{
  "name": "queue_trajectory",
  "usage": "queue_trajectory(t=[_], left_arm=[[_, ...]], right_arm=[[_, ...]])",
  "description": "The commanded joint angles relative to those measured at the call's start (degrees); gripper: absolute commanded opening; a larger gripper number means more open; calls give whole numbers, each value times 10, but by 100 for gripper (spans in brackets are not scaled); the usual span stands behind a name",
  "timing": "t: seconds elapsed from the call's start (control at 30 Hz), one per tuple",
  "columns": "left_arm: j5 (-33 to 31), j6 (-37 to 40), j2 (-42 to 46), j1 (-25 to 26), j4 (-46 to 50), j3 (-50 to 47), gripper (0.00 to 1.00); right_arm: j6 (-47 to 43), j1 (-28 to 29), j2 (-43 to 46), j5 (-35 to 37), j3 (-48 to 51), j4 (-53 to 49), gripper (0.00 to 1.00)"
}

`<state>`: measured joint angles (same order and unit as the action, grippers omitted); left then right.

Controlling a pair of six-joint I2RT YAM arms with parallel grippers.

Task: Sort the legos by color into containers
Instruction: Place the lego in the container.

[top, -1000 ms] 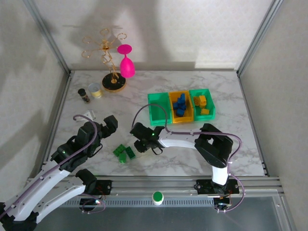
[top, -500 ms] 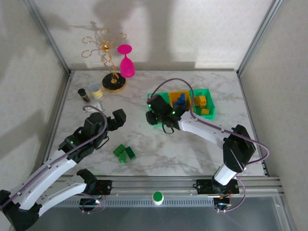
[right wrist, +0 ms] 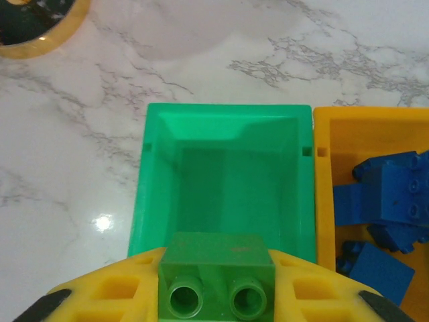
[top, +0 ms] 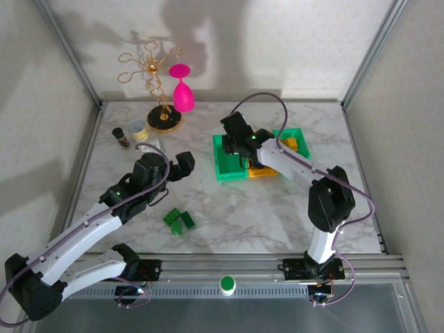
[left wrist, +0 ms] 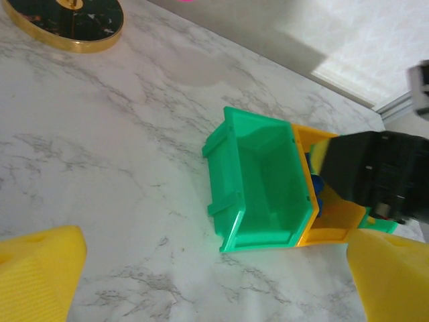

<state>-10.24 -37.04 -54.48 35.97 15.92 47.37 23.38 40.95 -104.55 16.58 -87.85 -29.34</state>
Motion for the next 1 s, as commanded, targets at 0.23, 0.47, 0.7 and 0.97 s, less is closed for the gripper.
queue_trajectory(t=[0.23, 0.47, 0.7, 0.97], left_arm=[[8, 13, -8, 3, -14, 11, 100], [-2, 15, 3, 3, -2, 4, 100], [-5, 11, 4, 3, -5, -4, 100], [-7, 13, 0, 3, -5, -3, 100]], right_arm=[[-18, -9, -113, -17, -67, 9, 22], [-17, -35, -150, -34, -67, 27, 22], [-21, -37, -177, -38, -62, 36, 23], [-23, -37, -178, -30, -49, 43, 33]])
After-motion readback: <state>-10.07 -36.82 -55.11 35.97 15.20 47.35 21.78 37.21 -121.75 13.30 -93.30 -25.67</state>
